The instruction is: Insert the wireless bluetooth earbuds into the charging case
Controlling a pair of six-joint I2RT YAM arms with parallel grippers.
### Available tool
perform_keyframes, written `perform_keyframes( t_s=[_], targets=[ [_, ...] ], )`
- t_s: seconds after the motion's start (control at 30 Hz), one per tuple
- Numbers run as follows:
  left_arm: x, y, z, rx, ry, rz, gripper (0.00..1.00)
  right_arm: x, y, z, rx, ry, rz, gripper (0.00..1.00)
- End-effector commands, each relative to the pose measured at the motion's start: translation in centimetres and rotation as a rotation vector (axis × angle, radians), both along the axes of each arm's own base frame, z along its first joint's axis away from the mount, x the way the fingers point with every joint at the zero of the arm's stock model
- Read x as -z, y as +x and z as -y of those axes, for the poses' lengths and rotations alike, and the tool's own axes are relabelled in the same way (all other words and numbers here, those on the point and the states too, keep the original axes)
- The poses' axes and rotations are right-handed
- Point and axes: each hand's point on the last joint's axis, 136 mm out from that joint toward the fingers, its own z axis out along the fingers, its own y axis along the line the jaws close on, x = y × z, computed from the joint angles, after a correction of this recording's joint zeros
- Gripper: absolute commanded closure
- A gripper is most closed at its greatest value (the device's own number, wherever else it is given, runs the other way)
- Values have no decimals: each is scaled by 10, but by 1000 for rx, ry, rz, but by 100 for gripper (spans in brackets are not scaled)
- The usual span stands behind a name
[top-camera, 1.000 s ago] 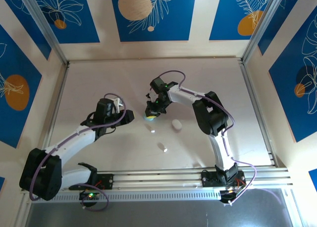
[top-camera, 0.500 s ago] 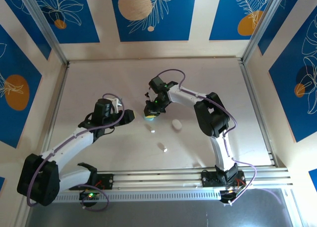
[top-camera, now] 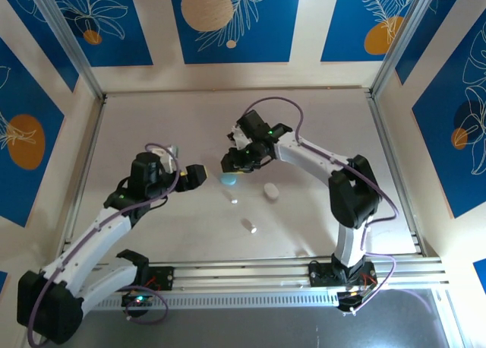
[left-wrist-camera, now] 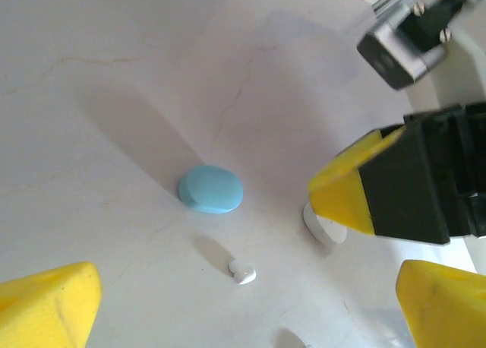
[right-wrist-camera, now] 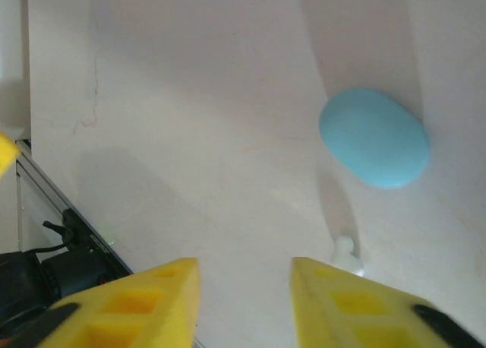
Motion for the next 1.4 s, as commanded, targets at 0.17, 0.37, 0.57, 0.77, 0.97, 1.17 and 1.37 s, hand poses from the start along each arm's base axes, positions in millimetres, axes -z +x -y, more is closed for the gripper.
perform_keyframes(
  t_s=[0.17,0.37,0.57,0.77,0.97,1.17,1.37],
  targets=[
    [-36,-28,-20,-15,24,90,0,-27,-30,52,91,-14,127,28],
    [-51,-47,-25,-9,-14,144,0,-29,-57,103,189,-52,159,12],
    [-40,-42,-14,25,-40,106,0,-3,-65,140,275,-105,104,11],
    [-24,-30,5,80,-55,41,0,21,-53,153,284,-189,72,14],
    [-1,-20,34,149,-38,-23,0,43,-40,152,224,-284,55,25],
    [24,-14,63,205,-11,-97,0,60,-29,151,158,-379,70,29],
    [43,-8,81,235,-8,-154,0,72,-20,143,63,-470,100,31]
  ],
)
